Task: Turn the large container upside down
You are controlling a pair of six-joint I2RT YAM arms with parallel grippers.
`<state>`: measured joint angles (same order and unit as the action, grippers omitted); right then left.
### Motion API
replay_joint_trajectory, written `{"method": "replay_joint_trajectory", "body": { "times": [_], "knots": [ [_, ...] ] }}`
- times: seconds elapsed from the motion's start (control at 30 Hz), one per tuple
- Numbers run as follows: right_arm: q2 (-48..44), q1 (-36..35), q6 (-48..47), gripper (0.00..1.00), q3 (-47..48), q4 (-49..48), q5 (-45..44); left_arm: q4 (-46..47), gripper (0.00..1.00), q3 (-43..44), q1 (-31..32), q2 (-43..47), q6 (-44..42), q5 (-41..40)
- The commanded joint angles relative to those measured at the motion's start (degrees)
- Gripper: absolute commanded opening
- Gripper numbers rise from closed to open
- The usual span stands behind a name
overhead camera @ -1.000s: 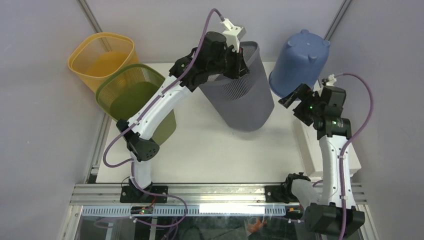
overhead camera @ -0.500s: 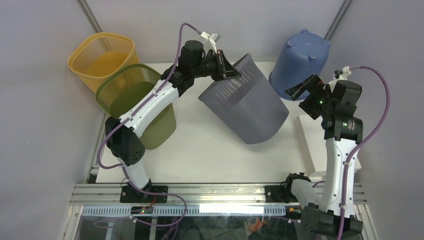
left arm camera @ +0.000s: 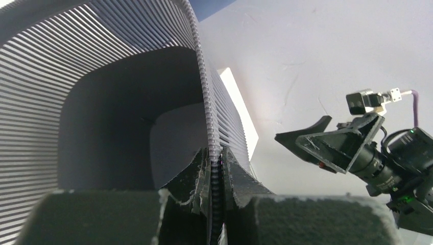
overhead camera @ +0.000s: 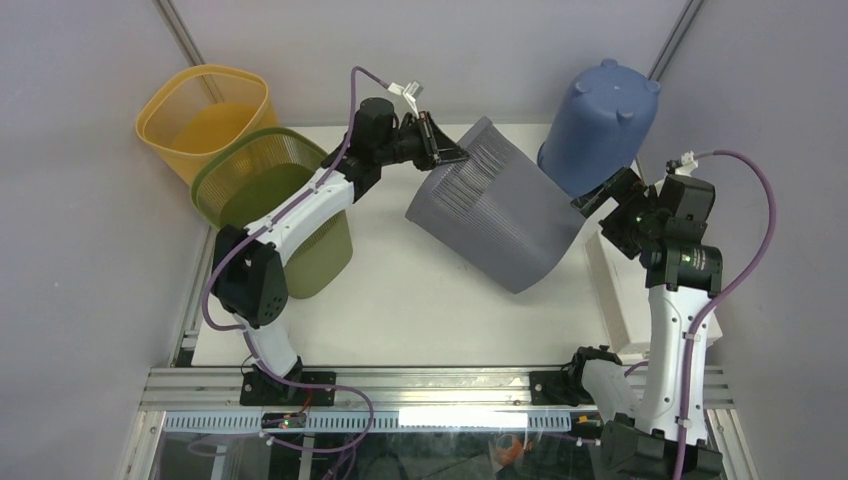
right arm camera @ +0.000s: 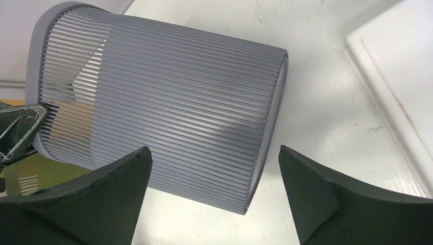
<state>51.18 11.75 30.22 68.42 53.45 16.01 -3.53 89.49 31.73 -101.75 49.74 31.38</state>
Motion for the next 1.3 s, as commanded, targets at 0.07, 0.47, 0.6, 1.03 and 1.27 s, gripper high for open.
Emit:
{"method": "replay_joint_trajectory", "body": {
  "times": [0.07,0.47,0.6,1.03,1.27],
  "knots": [
    [-2.66,-0.30,-0.56,0.99,-3.50,0.19,-1.62,-5.66,0.00,-2.41,0.00,-2.83,-8.00,-3.61],
    [-4.55,-0.30,4.05,1.00,-13.61,-5.66,9.32,-18.17,0.60,-0.40,0.17,-4.53,-20.45,-11.68],
    [-4.95,-0.32,4.99,0.99,-14.20,-7.43,11.85,-22.95,0.67,3.56,0.60,-3.54,-23.62,-14.81],
    [-5.70,-0.27,6.60,0.84,-15.34,-12.00,16.19,-31.94,0.71,13.87,4.22,-1.49,-29.20,-21.16],
    [-6.02,-0.32,7.58,0.49,-16.33,-13.79,17.68,-33.79,0.74,13.82,4.29,-2.37,-30.79,-22.97]
  ]
}}
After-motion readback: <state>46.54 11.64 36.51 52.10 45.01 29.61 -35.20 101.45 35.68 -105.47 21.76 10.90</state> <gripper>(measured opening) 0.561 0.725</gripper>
